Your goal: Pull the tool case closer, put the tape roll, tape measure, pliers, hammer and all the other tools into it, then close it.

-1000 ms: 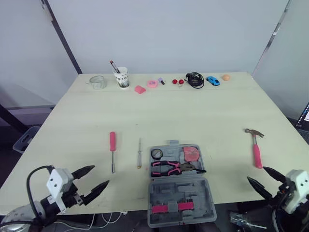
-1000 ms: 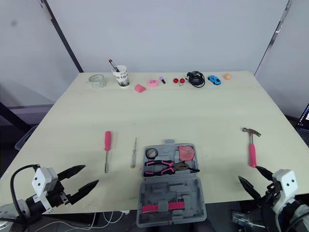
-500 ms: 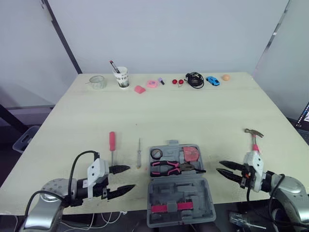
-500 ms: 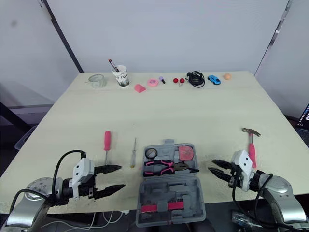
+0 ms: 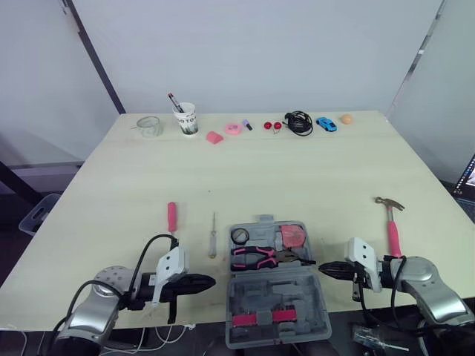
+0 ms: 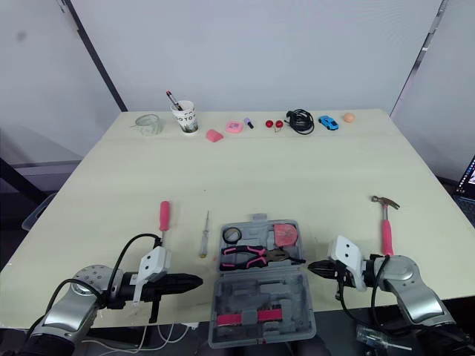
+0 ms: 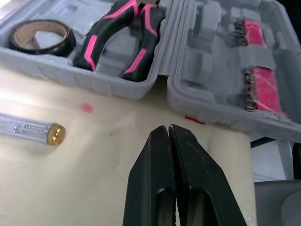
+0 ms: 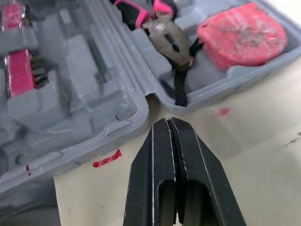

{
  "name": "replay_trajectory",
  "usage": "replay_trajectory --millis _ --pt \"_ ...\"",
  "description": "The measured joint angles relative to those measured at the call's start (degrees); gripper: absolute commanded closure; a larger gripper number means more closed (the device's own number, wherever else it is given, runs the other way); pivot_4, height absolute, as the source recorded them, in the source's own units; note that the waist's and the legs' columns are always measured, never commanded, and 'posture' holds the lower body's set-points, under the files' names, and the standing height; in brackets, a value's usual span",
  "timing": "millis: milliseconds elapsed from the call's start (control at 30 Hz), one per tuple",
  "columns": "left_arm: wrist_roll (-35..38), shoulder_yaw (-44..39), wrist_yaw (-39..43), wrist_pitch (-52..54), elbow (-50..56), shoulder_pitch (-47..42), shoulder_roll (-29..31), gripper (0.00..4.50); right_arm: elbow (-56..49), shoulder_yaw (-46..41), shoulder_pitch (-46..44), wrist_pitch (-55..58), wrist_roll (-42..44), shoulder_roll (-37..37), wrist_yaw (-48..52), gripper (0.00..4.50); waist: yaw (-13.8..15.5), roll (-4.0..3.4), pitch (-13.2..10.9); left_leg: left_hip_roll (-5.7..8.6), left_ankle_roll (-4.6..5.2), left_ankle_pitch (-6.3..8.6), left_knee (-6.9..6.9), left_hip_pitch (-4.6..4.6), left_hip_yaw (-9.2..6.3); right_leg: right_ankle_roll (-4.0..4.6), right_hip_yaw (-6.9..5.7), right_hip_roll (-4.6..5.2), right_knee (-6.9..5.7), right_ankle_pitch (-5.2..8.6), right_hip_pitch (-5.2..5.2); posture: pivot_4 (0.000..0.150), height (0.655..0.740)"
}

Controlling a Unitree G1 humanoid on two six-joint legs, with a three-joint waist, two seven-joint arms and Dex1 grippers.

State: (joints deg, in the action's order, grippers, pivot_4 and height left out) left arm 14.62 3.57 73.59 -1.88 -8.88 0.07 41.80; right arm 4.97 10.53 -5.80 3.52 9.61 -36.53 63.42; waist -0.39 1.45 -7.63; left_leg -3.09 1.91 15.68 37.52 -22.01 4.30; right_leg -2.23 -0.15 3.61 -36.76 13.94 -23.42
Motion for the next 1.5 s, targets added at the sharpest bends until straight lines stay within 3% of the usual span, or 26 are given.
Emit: replay_trajectory --millis 600,1500 --pt "-3.6 3.9 -0.2 -2.6 -7.5 -5.5 -4.2 4.39 5.2 3.2 -3.4 -4.2 -6.0 1.9 -1.5 4.5 0.0 0.03 0.0 0.0 0.0 -0.01 0.06 0.02 0.04 -0.21 0.0 -0.02 -0.05 -0.13 0.03 0.15 0.74" --pt "-6.5 6.3 -1.3 -2.9 -9.9 -9.9 -8.8 4.39 5.2 3.7 -3.3 -4.9 -7.0 2.7 -2.2 4.5 0.5 -0.06 0.1 0.0 0.0 0.01 0.59 0.03 -0.05 -0.17 -0.16 -0.03 -0.1 -0.1 0.37 0.15 0.74"
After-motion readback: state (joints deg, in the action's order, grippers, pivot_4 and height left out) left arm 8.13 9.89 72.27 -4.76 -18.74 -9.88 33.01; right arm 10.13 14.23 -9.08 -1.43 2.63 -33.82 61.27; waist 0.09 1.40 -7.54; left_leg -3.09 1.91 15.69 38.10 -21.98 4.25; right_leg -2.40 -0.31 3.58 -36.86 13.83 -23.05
